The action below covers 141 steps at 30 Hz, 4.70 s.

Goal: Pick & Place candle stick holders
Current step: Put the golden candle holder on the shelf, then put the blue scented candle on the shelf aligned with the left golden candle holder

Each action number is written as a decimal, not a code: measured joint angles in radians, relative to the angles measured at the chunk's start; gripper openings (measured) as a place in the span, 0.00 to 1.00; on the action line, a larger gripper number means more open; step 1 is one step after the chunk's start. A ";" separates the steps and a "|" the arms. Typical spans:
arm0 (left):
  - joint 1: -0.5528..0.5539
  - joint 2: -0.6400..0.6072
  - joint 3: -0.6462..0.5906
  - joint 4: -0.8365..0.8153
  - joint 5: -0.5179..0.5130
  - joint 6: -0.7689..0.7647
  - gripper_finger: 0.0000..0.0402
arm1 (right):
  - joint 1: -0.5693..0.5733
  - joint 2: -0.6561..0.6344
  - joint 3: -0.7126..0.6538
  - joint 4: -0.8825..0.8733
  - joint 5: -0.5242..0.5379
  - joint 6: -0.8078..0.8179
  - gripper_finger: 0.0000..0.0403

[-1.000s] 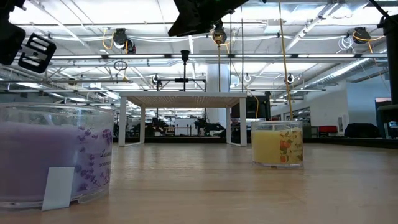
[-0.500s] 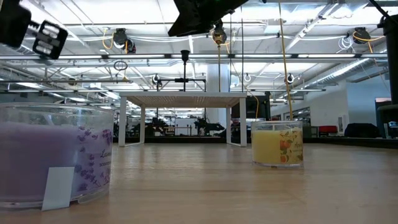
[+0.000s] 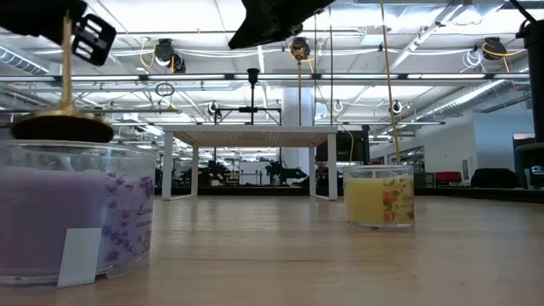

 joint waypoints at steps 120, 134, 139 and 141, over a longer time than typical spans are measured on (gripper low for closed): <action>1.320 0.646 0.746 -0.305 0.208 0.199 0.27 | -0.003 -0.418 -0.814 0.579 -0.312 0.331 0.37; 1.300 0.541 0.744 -0.485 0.186 0.281 0.50 | -0.003 -0.418 -0.814 0.579 -0.312 0.331 0.37; 1.283 0.437 0.744 -0.607 0.166 0.260 0.51 | -0.003 -0.418 -0.814 0.579 -0.312 0.331 0.37; 1.265 0.398 0.744 -0.700 0.185 0.252 0.51 | -0.003 -0.418 -0.814 0.579 -0.312 0.331 0.37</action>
